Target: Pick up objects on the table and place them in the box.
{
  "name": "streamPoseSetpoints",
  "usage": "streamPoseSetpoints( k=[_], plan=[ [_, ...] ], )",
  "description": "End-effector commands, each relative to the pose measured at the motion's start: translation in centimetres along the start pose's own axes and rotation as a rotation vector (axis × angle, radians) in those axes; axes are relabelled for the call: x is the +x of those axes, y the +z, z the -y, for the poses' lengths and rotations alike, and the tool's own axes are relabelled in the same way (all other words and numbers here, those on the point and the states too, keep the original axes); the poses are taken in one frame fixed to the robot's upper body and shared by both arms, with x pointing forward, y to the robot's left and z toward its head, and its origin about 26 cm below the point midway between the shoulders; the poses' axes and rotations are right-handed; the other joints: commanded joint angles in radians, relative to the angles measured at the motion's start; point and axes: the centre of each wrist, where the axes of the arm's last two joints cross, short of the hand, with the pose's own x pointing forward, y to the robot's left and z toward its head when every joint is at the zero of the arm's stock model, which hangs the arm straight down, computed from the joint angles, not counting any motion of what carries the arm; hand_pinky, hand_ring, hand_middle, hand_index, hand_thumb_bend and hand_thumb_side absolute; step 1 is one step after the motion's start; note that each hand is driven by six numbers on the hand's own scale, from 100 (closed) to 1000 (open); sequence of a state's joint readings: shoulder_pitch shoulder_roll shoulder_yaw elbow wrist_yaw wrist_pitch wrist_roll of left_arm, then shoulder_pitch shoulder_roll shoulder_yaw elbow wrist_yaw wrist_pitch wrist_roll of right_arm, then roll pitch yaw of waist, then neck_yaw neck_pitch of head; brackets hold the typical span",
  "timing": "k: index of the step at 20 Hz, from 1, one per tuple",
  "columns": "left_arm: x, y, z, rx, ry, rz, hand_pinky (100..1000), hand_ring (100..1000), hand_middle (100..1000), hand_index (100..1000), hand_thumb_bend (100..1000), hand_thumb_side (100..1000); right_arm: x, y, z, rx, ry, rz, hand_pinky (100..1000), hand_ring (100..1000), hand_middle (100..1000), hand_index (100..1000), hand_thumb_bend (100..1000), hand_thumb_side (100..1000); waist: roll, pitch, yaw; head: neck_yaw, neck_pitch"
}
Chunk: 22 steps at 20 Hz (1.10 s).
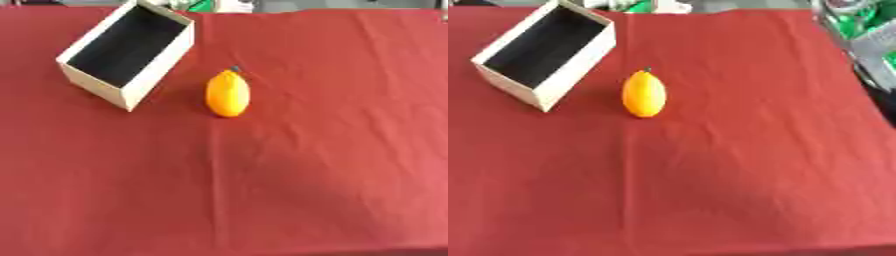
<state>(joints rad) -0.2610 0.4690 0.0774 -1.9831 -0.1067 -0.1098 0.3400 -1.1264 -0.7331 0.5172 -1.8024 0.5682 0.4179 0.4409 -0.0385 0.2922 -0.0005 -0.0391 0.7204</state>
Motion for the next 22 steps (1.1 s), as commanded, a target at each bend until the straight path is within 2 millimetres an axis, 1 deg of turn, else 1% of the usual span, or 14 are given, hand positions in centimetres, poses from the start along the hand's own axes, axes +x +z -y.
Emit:
streamPoseSetpoints(
  k=[1,6,11,13,15,19,21,22],
  plan=[
    [0.6,-0.5,-0.6,-0.019,-0.019,0.032,473,548,612,815,380,613,0.9,-1.1,0.5,0.069,0.018,0.012,890,912,844,867,100,1000,0.003,-0.024,0.000,-0.004,0.004],
    [0.6,-0.4,-0.5,-0.024,-0.016,0.029,472,548,611,815,379,613,2.6,-2.8,0.2,0.140,-0.003,0.036,894,913,844,873,100,1000,0.005,-0.026,-0.003,-0.003,0.001],
    [0.5,-0.4,-0.4,-0.025,-0.013,0.026,472,548,611,815,377,613,3.3,-4.0,-0.7,0.206,-0.026,0.032,896,915,846,880,100,1000,0.008,-0.026,-0.003,-0.003,-0.001],
    [0.6,-0.4,-0.4,-0.026,-0.010,0.026,472,548,611,815,377,613,3.6,-4.5,-1.2,0.237,-0.035,0.029,899,915,849,889,100,982,0.009,-0.025,-0.003,-0.005,-0.002],
    [0.6,-0.4,-0.4,-0.026,-0.008,0.025,472,547,611,815,377,613,3.9,-5.1,-1.5,0.272,-0.050,0.031,901,918,852,896,100,940,0.010,-0.025,-0.003,-0.007,-0.004],
    [0.6,-0.4,-0.3,-0.027,-0.004,0.024,472,547,611,815,373,614,4.7,-6.0,-2.2,0.364,-0.085,0.042,914,932,866,921,100,789,0.011,-0.023,-0.001,-0.010,-0.008],
    [0.6,-0.4,-0.3,-0.027,-0.003,0.024,472,547,611,814,370,614,4.9,-6.3,-2.5,0.414,-0.093,0.052,923,941,870,930,140,713,0.011,-0.023,0.000,-0.011,-0.010],
    [0.6,-0.4,-0.3,-0.027,-0.003,0.023,472,547,611,814,366,614,4.9,-6.4,-2.6,0.434,-0.091,0.055,926,947,878,939,176,669,0.010,-0.023,0.000,-0.011,-0.010]
  ],
)
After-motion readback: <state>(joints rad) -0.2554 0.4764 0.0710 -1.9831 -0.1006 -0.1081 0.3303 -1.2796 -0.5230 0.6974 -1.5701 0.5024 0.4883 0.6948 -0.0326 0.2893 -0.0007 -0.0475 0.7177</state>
